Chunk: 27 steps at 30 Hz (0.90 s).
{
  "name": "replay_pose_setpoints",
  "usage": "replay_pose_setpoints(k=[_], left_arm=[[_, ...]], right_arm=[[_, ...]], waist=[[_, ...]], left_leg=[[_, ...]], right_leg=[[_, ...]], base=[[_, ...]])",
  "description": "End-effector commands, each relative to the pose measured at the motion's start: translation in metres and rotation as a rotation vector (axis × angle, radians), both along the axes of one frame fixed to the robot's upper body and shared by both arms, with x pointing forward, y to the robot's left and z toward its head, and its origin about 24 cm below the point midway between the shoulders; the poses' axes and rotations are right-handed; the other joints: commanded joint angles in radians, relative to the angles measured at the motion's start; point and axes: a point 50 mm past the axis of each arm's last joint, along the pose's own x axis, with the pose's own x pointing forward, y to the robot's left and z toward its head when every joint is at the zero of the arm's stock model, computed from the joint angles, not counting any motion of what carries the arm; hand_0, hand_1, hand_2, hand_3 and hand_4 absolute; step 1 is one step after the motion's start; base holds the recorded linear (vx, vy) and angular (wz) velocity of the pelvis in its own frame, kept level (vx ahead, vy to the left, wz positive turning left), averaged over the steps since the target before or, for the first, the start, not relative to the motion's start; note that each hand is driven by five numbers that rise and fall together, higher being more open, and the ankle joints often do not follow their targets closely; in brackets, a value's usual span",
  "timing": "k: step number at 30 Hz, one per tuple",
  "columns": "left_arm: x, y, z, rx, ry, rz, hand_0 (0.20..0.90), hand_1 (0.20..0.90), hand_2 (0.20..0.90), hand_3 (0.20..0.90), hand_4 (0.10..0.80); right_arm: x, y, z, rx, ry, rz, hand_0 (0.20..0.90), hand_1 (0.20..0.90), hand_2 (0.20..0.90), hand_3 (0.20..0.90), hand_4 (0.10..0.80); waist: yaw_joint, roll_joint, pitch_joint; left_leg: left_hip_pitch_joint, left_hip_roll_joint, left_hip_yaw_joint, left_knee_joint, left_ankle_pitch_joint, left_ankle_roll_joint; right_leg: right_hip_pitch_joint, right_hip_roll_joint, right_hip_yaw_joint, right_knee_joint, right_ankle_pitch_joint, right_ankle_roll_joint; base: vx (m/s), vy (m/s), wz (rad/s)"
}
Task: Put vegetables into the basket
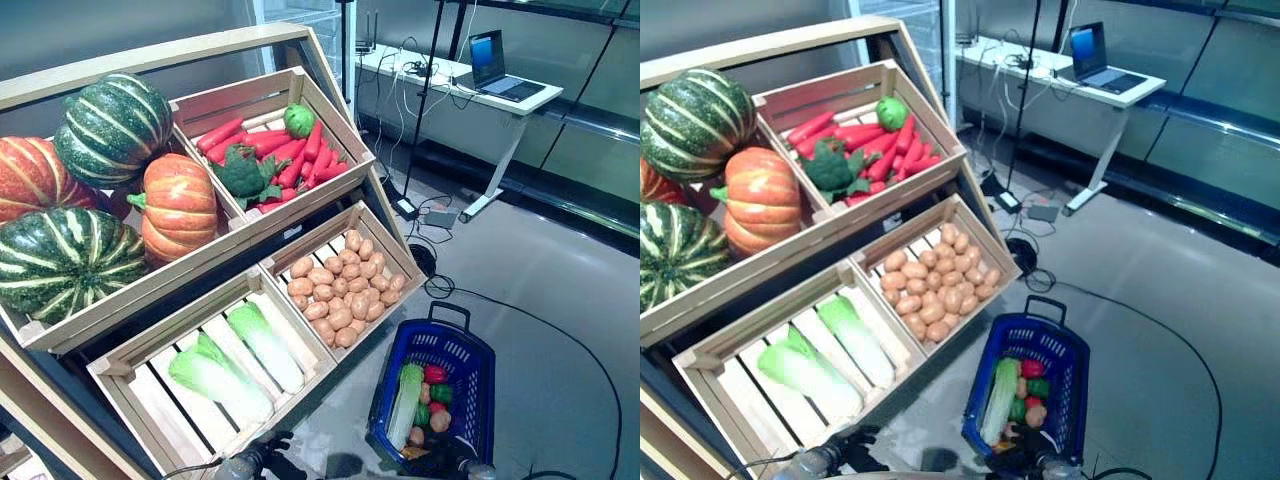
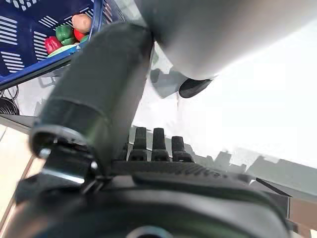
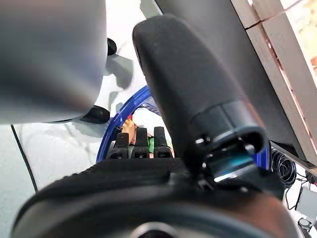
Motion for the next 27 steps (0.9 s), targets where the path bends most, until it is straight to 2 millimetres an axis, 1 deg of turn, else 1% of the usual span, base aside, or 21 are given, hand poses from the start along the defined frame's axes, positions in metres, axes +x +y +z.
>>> replay_pose_setpoints(k=[1, 9, 13, 14, 15, 17, 19, 20, 21, 22, 25, 27], left_arm=[[0.039, -0.009, 0.011, 0.005, -0.09, -0.071, 0.9, 0.9, 0.9, 0.9, 0.8], [0.037, -0.009, 0.01, 0.002, -0.081, -0.071, 0.9, 0.9, 0.9, 0.9, 0.8], [0.052, -0.016, 0.02, -0.039, -0.179, -0.128, 0.9, 0.9, 0.9, 0.9, 0.8], [0.054, -0.017, 0.021, -0.042, -0.187, -0.129, 0.9, 0.9, 0.9, 0.9, 0.8], [0.062, -0.019, 0.026, -0.067, -0.22, -0.123, 0.9, 0.9, 0.9, 0.9, 0.8], [0.067, -0.022, 0.03, -0.107, -0.238, -0.117, 0.9, 0.9, 0.9, 0.9, 0.8], [0.077, -0.032, 0.038, -0.194, -0.259, -0.1, 0.9, 0.9, 0.9, 0.9, 0.8], [0.078, -0.032, 0.039, -0.203, -0.258, -0.092, 0.9, 0.9, 0.9, 0.9, 0.8], [0.083, -0.04, 0.045, -0.315, -0.243, -0.045, 0.9, 0.9, 0.9, 0.9, 0.8], [0.085, -0.042, 0.046, -0.334, -0.245, -0.041, 0.9, 0.9, 0.9, 0.9, 0.8], [0.097, -0.063, 0.066, -0.548, -0.27, -0.006, 0.9, 0.9, 0.9, 0.9, 0.8], [0.102, -0.072, 0.078, -0.624, -0.286, -0.021, 0.9, 0.9, 0.9, 0.9, 0.8]], right_arm=[[0.031, 0.012, 0.009, 0.032, -0.103, 0.064, 0.9, 0.9, 0.9, 0.9, 0.8], [0.03, 0.013, 0.008, 0.036, -0.1, 0.068, 0.9, 0.9, 0.9, 0.9, 0.8], [0.027, 0.013, 0.007, 0.033, -0.084, 0.081, 0.9, 0.9, 0.9, 0.9, 0.8], [0.027, 0.013, 0.007, 0.031, -0.084, 0.083, 0.9, 0.9, 0.9, 0.9, 0.8], [0.026, 0.012, 0.007, 0.028, -0.08, 0.088, 0.9, 0.9, 0.9, 0.9, 0.8], [0.026, 0.011, 0.007, 0.026, -0.08, 0.094, 0.9, 0.9, 0.9, 0.9, 0.8], [0.027, 0.012, 0.008, 0.022, -0.079, 0.101, 0.9, 0.9, 0.9, 0.9, 0.8], [0.027, 0.012, 0.008, 0.022, -0.08, 0.102, 0.9, 0.9, 0.9, 0.9, 0.8], [0.029, 0.013, 0.008, 0.02, -0.081, 0.107, 0.9, 0.9, 0.9, 0.9, 0.8], [0.029, 0.013, 0.009, 0.02, -0.083, 0.107, 0.9, 0.9, 0.9, 0.9, 0.8], [0.03, 0.015, 0.009, 0.02, -0.086, 0.096, 0.9, 0.9, 0.9, 0.9, 0.8], [0.03, 0.016, 0.01, 0.018, -0.085, 0.09, 0.9, 0.9, 0.9, 0.9, 0.8]], waist=[[0.003, -0.02, 0.023], [0.002, -0.02, 0.024], [-0.001, -0.017, 0.025], [-0.001, -0.016, 0.025], [-0.002, -0.014, 0.027], [-0.002, -0.013, 0.028], [-0.002, -0.011, 0.03], [-0.003, -0.011, 0.031], [-0.003, -0.01, 0.035], [-0.002, -0.01, 0.036], [0.001, -0.008, 0.043], [0.003, -0.007, 0.046]], left_leg=[[0.006, -0.004, -0.035, 0.022, -0.092, -0.037], [0.006, -0.003, -0.035, 0.016, -0.088, -0.039], [-0.001, 0.0, -0.031, 0.015, -0.085, -0.041], [-0.002, 0.0, -0.031, 0.015, -0.085, -0.041], [-0.003, 0.0, -0.033, 0.013, -0.084, -0.042], [-0.005, 0.0, -0.036, 0.011, -0.081, -0.042], [-0.011, 0.0, -0.041, 0.008, -0.076, -0.045], [-0.012, 0.0, -0.041, 0.008, -0.075, -0.045], [-0.015, 0.001, -0.04, 0.007, -0.073, -0.045], [-0.017, 0.001, -0.041, 0.007, -0.072, -0.045], [-0.027, 0.002, -0.045, 0.003, -0.069, -0.046], [-0.031, 0.002, -0.045, 0.003, -0.068, -0.046]], right_leg=[[0.01, -0.025, 0.012, 0.02, -0.01, 0.027], [0.009, -0.023, 0.014, 0.015, -0.005, 0.027], [0.001, -0.021, 0.018, 0.014, -0.003, 0.026], [0.001, -0.02, 0.018, 0.014, -0.003, 0.026], [0.0, -0.018, 0.019, 0.013, -0.003, 0.025], [-0.002, -0.017, 0.02, 0.012, -0.001, 0.025], [-0.007, -0.014, 0.021, 0.01, 0.003, 0.024], [-0.008, -0.013, 0.021, 0.01, 0.003, 0.024], [-0.014, -0.012, 0.022, 0.011, 0.006, 0.025], [-0.015, -0.012, 0.023, 0.011, 0.007, 0.024], [-0.023, -0.007, 0.023, 0.004, 0.012, 0.023], [-0.027, -0.007, 0.021, 0.002, 0.015, 0.022]], base=[[0.0, 0.0, 0.0], [0.0, 0.0, 0.0], [0.0, 0.0, 0.0], [0.0, 0.0, 0.0], [0.0, 0.0, 0.0], [0.0, 0.0, 0.0], [0.0, 0.0, 0.0], [0.0, 0.0, 0.0], [0.0, 0.0, 0.0], [-0.039, -0.017, 0.0], [-0.021, -0.015, 0.0], [0.0, 0.0, 0.0]])
